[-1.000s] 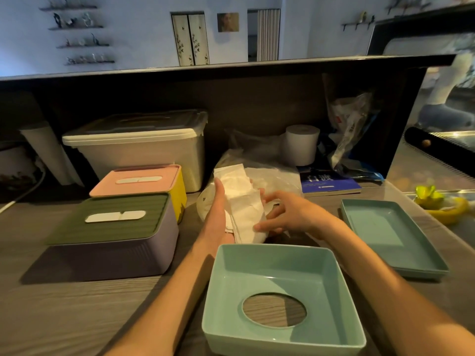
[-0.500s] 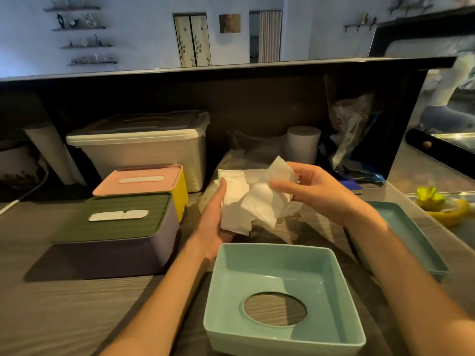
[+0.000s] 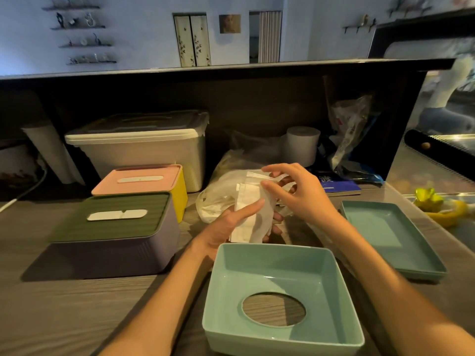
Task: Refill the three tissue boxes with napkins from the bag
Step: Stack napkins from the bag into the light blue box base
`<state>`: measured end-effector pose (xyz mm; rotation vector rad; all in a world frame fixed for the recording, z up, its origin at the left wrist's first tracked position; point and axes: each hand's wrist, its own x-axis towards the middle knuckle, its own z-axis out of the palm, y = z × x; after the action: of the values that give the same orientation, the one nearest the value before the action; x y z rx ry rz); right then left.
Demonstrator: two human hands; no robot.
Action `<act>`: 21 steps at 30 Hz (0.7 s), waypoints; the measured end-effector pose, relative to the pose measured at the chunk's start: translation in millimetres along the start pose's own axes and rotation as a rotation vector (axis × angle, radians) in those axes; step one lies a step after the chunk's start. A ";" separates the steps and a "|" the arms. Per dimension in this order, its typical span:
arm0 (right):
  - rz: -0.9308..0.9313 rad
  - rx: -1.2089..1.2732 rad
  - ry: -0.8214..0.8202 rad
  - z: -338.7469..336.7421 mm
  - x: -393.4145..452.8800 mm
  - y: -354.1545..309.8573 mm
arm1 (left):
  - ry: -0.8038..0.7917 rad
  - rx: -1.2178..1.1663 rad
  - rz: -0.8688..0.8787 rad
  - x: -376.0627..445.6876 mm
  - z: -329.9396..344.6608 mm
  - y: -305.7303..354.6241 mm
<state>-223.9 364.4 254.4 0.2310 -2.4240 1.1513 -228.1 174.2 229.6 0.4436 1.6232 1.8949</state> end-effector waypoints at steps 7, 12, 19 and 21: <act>0.053 0.197 0.044 0.2 1.7 7.2 | 0.002 0.007 -0.005 -0.2 -1.5 -0.7; 0.036 0.275 0.317 -6.6 4.1 5.3 | -0.001 -0.048 -0.054 4.1 -4.7 -3.3; 0.229 0.772 0.125 -25.6 1.5 -15.4 | 0.098 -0.387 -0.046 13.9 -13.9 -9.1; 0.217 0.729 0.020 -16.4 0.3 -16.9 | 0.071 -0.400 0.010 10.2 -9.8 -2.8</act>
<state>-213.3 366.3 275.3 0.1717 -1.9435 2.0891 -241.3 173.2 223.6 0.2177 1.2381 2.1959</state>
